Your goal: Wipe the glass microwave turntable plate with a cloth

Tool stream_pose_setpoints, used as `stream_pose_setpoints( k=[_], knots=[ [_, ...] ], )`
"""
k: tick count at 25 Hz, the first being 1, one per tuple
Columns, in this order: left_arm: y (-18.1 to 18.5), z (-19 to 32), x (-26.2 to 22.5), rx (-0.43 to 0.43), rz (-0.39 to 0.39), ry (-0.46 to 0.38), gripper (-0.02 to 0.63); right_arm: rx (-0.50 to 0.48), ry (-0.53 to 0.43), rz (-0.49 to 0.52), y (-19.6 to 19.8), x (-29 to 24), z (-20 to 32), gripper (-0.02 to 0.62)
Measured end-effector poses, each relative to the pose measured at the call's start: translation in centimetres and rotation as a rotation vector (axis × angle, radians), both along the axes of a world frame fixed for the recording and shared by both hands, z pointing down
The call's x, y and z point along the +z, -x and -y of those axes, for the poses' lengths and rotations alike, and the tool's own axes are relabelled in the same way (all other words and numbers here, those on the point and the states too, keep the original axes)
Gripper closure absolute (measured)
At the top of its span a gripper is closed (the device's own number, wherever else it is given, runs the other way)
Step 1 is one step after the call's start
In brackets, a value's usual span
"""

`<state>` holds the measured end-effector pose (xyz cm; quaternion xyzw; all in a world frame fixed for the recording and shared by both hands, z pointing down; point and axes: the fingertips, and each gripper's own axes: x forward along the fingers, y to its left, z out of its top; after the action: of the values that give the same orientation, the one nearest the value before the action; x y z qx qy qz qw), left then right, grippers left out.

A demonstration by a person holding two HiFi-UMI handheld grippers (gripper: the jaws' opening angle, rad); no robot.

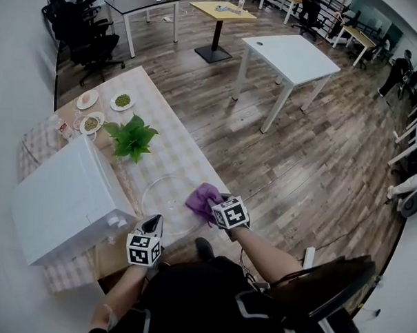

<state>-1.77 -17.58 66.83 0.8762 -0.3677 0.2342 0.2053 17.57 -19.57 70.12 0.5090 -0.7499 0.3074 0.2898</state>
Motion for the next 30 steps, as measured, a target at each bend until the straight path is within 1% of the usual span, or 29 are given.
stream_pose_setpoints(
  k=[4,6,11,15,18,23,27,30],
  knots=[
    [0.4,0.4,-0.8,-0.007,-0.006,-0.026,0.598,-0.030,-0.075,0.040,2.0,-3.3,1.3,0.523],
    [0.7,0.4,-1.6,-0.018,-0.021,-0.038,0.598,-0.048,-0.116,0.055,3.0,-5.0,1.8,0.523],
    [1.3,0.5,-5.0,-0.048,-0.106,-0.080,0.598,-0.112,-0.230,0.096,6.0,-9.8,2.9,0.523],
    [2.3,0.7,-8.5,-0.084,-0.163,-0.132,0.598,-0.171,-0.325,0.125,8.6,-13.6,3.3,0.523],
    [3.4,1.0,-10.8,-0.130,-0.170,-0.155,0.598,-0.203,-0.395,0.149,10.2,-16.4,3.3,0.523],
    [4.6,0.9,-15.3,-0.153,-0.207,-0.257,0.598,-0.242,-0.498,0.174,12.5,-20.9,2.9,0.523],
    [6.0,0.6,-18.4,-0.205,-0.236,-0.315,0.598,-0.293,-0.571,0.202,14.1,-24.1,2.1,0.523],
    [7.0,0.5,-20.3,-0.246,-0.226,-0.346,0.598,-0.314,-0.634,0.215,14.8,-26.6,1.7,0.523]
  ],
)
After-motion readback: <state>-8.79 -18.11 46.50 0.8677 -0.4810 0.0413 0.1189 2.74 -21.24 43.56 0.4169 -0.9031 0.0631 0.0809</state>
